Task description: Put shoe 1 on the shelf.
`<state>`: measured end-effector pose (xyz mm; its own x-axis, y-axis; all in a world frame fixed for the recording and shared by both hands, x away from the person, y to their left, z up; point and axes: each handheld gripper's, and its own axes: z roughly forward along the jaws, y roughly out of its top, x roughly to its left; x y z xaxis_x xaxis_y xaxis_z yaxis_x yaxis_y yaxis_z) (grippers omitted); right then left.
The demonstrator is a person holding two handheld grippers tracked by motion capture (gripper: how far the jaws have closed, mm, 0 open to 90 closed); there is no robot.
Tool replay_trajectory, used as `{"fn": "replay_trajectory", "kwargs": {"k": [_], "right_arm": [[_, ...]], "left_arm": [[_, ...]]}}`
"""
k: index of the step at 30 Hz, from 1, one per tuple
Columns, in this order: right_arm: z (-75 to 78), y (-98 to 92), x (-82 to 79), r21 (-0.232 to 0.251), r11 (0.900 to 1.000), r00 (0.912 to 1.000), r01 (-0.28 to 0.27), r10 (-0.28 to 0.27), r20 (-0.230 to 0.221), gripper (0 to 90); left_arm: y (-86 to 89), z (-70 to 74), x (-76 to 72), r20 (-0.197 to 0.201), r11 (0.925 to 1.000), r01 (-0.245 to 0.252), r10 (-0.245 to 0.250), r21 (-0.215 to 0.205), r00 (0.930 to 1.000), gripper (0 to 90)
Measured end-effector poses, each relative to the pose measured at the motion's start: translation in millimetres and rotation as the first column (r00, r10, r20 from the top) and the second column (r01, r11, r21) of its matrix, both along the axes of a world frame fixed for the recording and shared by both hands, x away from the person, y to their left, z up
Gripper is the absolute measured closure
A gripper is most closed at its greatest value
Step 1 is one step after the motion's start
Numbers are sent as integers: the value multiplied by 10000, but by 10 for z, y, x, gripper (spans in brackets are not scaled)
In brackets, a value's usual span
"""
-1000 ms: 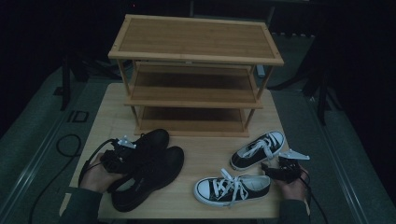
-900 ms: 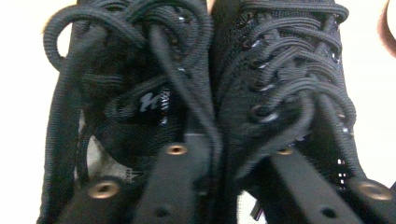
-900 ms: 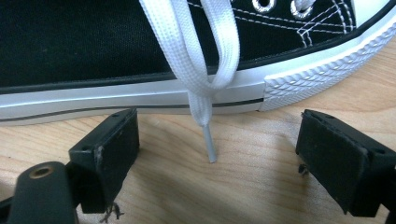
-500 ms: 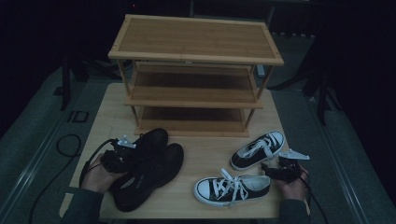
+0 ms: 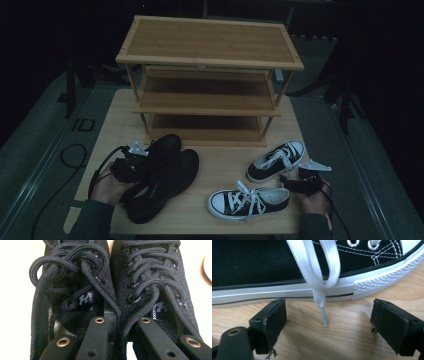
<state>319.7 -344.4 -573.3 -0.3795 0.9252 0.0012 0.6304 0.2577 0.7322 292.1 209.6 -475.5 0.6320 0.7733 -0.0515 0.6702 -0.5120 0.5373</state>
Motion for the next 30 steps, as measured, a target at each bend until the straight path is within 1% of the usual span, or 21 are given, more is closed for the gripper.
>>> {"fn": "replay_trajectory", "kwargs": {"k": [3,12,17,20,25,27,28,30], "right_arm": [[0,0,0,1,10000,10000,5,-5,-4,134],[0,0,0,0,10000,10000,0,0,-1,134],[0,0,0,0,10000,10000,1,-1,0,133],[0,0,0,2,10000,10000,3,-3,-4,134],[0,0,0,0,10000,10000,-1,1,1,133],[0,0,0,1,10000,10000,3,-3,-3,133],[0,0,0,1,10000,10000,3,-3,-3,134],[0,0,0,2,10000,10000,1,-1,0,133]], "left_arm": [[-28,34,8,49,10000,62,-62,29,10000,855],[-134,71,81,128,10000,-33,34,-16,9999,855],[-192,87,116,163,10000,5,-5,42,9999,855],[-229,93,138,255,9999,-14,11,136,9997,854],[-294,96,207,271,9996,-162,156,224,9995,854],[-294,96,207,271,9996,-162,156,224,9995,854],[-321,101,236,263,9995,-207,200,240,9995,854],[-345,106,262,290,9995,-258,253,178,9993,854]]}}
